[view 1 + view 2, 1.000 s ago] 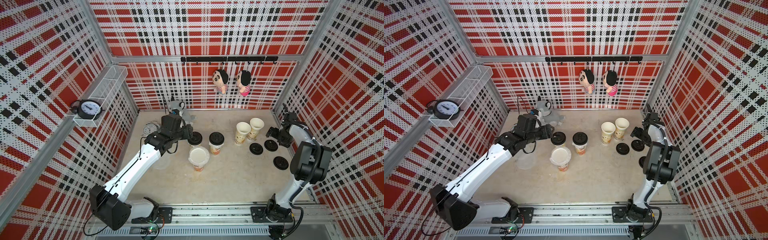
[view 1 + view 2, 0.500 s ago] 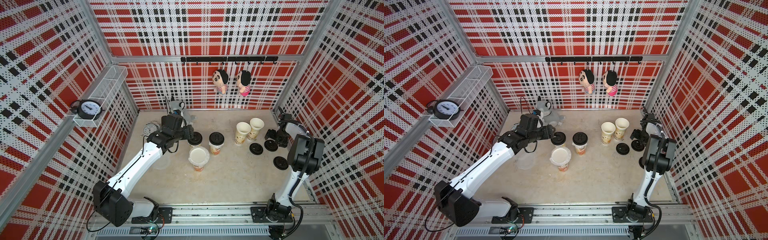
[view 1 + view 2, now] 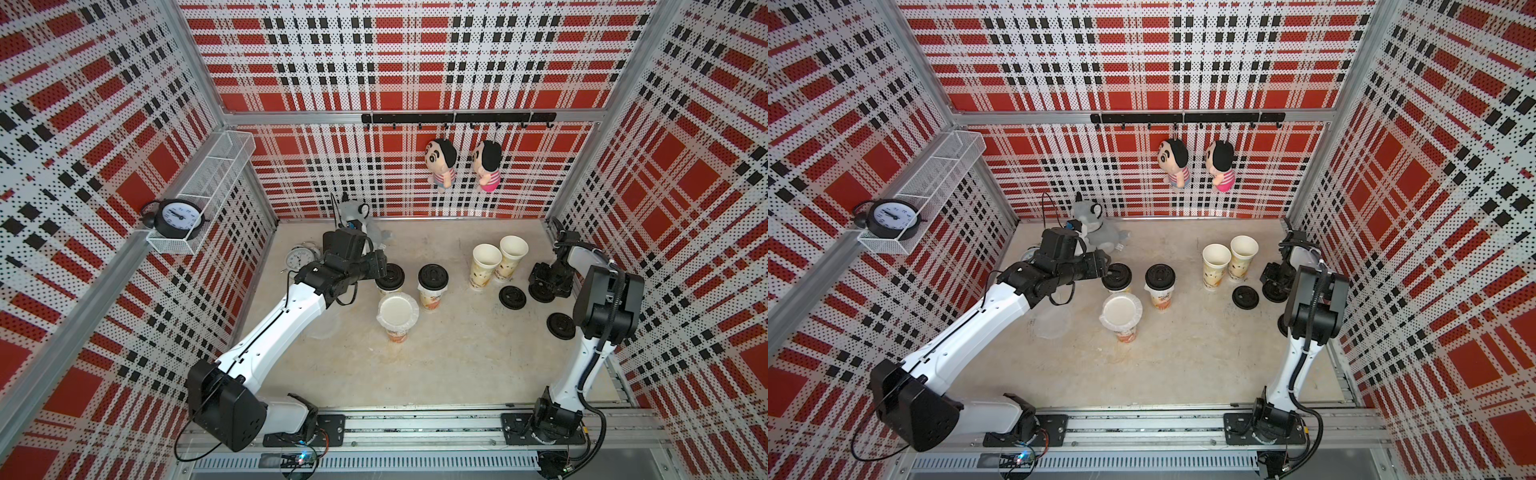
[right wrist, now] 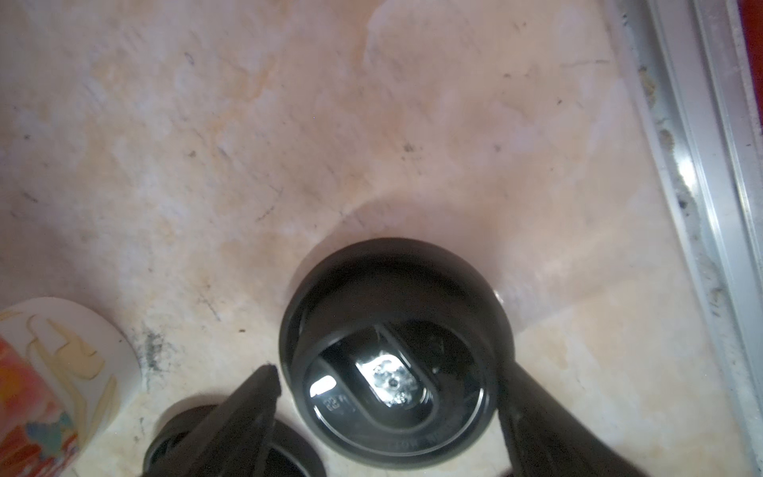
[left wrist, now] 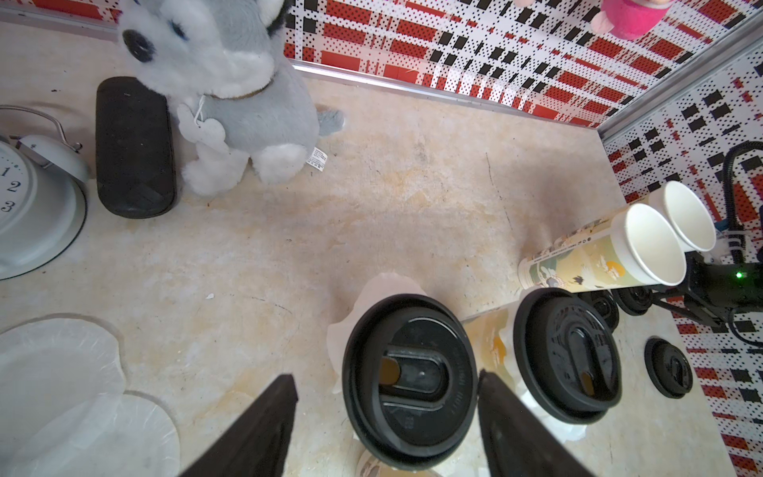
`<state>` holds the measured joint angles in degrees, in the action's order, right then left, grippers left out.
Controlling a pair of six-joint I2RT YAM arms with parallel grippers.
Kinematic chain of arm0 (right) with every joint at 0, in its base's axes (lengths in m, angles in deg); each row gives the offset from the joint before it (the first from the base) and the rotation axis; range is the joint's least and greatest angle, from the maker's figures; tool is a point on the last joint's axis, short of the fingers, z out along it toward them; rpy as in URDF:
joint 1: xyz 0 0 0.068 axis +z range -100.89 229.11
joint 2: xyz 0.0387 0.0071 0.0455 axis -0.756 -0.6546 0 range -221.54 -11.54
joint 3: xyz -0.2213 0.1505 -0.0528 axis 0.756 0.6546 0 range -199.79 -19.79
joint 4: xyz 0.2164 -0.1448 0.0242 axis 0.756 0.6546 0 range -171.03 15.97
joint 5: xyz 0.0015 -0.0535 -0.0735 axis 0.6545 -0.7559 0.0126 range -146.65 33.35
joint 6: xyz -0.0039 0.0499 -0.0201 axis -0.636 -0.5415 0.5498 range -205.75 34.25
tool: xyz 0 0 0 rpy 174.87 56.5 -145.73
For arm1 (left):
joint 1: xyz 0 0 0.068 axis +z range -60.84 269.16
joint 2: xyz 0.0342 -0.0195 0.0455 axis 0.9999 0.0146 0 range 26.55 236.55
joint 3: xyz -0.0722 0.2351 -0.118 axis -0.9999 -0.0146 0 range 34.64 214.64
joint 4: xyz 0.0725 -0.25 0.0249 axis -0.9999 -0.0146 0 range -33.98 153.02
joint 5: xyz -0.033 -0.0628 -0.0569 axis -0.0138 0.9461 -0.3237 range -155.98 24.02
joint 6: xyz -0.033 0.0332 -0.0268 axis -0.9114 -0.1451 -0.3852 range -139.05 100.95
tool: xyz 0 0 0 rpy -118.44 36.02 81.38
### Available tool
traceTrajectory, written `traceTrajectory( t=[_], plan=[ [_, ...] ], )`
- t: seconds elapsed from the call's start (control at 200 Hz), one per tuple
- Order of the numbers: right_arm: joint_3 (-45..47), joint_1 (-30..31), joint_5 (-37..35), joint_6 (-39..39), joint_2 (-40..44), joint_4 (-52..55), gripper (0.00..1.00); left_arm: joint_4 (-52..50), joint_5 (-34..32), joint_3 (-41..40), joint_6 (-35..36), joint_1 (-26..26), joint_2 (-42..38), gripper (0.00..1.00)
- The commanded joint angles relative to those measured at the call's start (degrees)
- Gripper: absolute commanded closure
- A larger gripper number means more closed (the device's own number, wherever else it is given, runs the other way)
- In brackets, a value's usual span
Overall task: Put the leak-proof paper on the milk tea cups
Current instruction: Pick up the cup lid from the center of the board.
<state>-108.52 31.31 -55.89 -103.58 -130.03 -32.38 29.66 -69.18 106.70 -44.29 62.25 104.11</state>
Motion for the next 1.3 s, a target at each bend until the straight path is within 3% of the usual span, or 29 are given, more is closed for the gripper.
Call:
traceTrajectory(
  t=[0.0, 0.361, 0.626, 1.012, 1.177, 1.298],
  plan=[
    [-0.22, 0.05, -0.93, 0.6, -0.94, 0.66, 0.16, 0.78, 0.24, -0.71, 0.44, 0.62, 0.12, 0.27],
    [-0.04, 0.22, -0.93, 0.77, -0.86, 0.67, 0.3, 0.56, 0.13, -0.87, 0.51, 0.55, -0.04, 0.28],
    [0.11, 0.26, -0.67, 0.63, 1.87, 1.24, 0.31, 0.13, 0.0, -1.05, 0.39, 0.65, -0.96, 0.28],
    [1.0, 0.67, -0.45, -0.63, 17.68, 4.28, 0.33, -0.54, -0.22, -1.08, 0.36, 0.65, -4.16, 0.28],
    [-0.73, 6.15, -2.76, 0.15, 26.66, 8.9, 0.33, -1.08, -0.72, -1.44, 0.14, 0.73, -6.21, 0.28],
    [-5.57, 15.49, -6.32, 0.85, 30.27, 14.56, 0.33, -1.52, -1.21, -2.03, -0.21, 0.97, -7.55, 0.27]
  ],
)
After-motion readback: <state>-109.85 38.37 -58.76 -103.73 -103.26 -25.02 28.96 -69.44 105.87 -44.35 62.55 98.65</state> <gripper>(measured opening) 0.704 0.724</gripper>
